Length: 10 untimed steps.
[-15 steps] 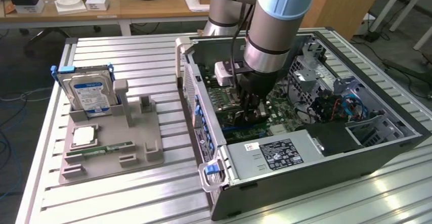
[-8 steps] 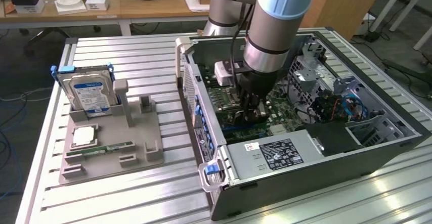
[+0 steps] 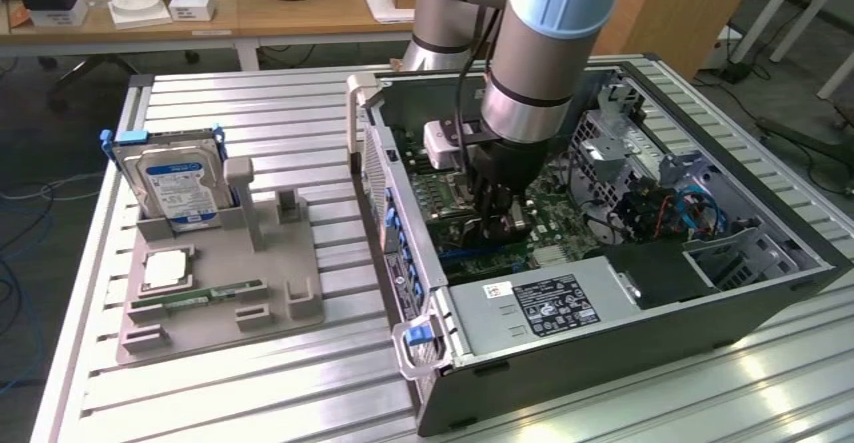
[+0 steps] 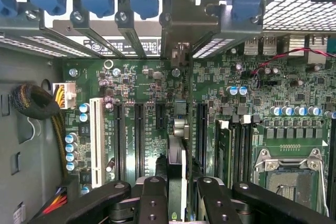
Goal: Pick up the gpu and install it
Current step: 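Insert the gpu into the slot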
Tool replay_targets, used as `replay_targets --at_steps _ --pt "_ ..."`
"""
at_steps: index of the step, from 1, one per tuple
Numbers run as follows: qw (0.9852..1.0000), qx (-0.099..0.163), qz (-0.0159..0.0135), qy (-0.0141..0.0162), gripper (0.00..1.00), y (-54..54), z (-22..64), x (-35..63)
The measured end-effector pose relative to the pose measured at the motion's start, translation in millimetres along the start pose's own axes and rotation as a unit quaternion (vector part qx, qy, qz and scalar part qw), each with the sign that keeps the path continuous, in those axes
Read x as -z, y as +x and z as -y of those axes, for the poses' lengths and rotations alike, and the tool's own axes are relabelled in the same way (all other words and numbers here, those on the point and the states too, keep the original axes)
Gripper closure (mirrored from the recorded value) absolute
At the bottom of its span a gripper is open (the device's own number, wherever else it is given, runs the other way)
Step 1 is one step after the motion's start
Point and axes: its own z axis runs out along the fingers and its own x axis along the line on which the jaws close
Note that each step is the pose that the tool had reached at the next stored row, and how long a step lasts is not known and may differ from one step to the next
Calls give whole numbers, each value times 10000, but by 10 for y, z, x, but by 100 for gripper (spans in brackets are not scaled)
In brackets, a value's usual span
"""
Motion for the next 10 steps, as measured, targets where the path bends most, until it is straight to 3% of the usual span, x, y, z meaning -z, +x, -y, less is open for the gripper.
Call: replay_targets --at_steps 2,10 --pt "10000 -1 -1 -28 73 1 -1 1" --pt "10000 -3 -1 -37 73 1 23 -2"
